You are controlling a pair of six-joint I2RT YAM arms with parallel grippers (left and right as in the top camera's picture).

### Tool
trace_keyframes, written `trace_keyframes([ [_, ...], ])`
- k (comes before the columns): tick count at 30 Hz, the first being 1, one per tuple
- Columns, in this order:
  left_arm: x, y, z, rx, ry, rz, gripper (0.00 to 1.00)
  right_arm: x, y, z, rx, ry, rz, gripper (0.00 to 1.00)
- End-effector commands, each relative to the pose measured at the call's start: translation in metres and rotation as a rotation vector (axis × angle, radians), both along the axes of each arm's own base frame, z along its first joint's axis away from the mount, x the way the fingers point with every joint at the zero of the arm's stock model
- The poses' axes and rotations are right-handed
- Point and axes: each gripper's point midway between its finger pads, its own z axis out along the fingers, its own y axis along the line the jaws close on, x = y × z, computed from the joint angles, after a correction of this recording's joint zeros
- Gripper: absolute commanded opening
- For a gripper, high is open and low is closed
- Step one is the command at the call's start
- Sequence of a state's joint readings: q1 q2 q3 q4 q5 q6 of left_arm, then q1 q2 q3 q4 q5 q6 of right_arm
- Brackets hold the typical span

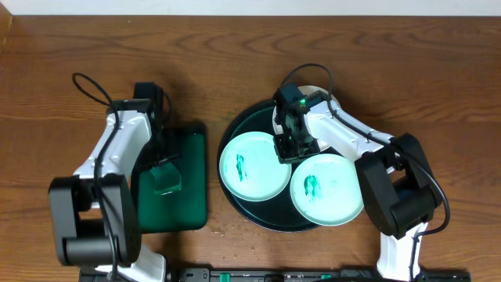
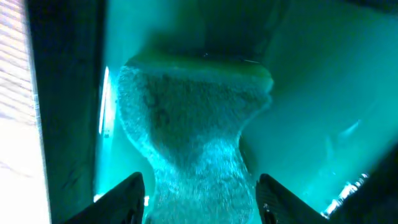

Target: Clean dirty plates on tray and stack at the side

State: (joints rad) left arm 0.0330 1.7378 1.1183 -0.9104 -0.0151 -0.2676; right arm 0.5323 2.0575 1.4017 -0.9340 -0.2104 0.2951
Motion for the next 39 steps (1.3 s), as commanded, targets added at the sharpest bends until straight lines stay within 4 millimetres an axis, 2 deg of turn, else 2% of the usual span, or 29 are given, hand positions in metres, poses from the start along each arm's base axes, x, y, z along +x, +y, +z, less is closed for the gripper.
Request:
trace_keyframes([
  [1,-0.007,0.005,-0.011,0.022,0.039,0.013,0.51,-0.007,0.009,-0.006,0.021,0.018,0.041,0.01],
  [3,-0.007,0.005,-0.014,0.022,0.047,0.012,0.44,-0.007,0.009,-0.006,0.020,0.020,0.041,0.01],
  [13,-0.014,0.024,-0.025,0.009,0.053,0.089,0.42,-0.008,0.009,-0.006,0.017,0.024,0.041,0.01],
  [16,-0.016,0.020,-0.031,-0.051,0.046,0.097,0.42,-0.008,0.009,-0.006,0.018,0.023,0.041,0.01],
  [22,-0.011,0.008,-0.032,-0.126,0.022,0.044,0.49,-0.008,0.009,-0.006,0.018,0.022,0.041,0.01],
  [23,-0.010,0.006,-0.032,-0.135,0.018,0.042,0.48,-0.008,0.009,-0.006,0.019,0.021,0.041,0.01],
  [24,-0.009,0.006,-0.032,-0.138,0.015,0.042,0.42,-0.008,0.009,-0.006,0.019,0.021,0.041,0.01],
  [28,-0.009,0.005,-0.032,-0.141,0.014,0.043,0.42,-0.008,0.009,-0.006,0.018,0.023,0.041,0.01],
  [32,-0.008,0.003,-0.032,-0.152,0.012,0.044,0.52,-0.009,0.008,-0.005,0.016,0.026,0.041,0.01],
  [33,-0.008,0.002,-0.031,-0.158,0.010,0.044,0.60,-0.009,0.008,-0.005,0.016,0.026,0.041,0.01],
  [35,-0.007,0.000,-0.031,-0.169,0.005,0.047,0.91,-0.009,0.008,-0.005,0.016,0.026,0.041,0.01],
  [36,-0.007,0.000,-0.031,-0.169,0.006,0.048,0.92,-0.009,0.008,-0.005,0.016,0.027,0.041,0.01],
  [37,-0.007,0.000,-0.031,-0.169,0.006,0.048,0.77,-0.009,0.008,-0.005,0.016,0.026,0.041,0.01],
  [38,-0.007,0.001,-0.031,-0.169,0.006,0.048,0.51,-0.009,0.008,-0.005,0.016,0.026,0.041,0.01],
  [39,-0.007,0.001,-0.031,-0.169,0.006,0.048,0.36,-0.009,0.008,-0.005,0.016,0.026,0.041,0.01],
])
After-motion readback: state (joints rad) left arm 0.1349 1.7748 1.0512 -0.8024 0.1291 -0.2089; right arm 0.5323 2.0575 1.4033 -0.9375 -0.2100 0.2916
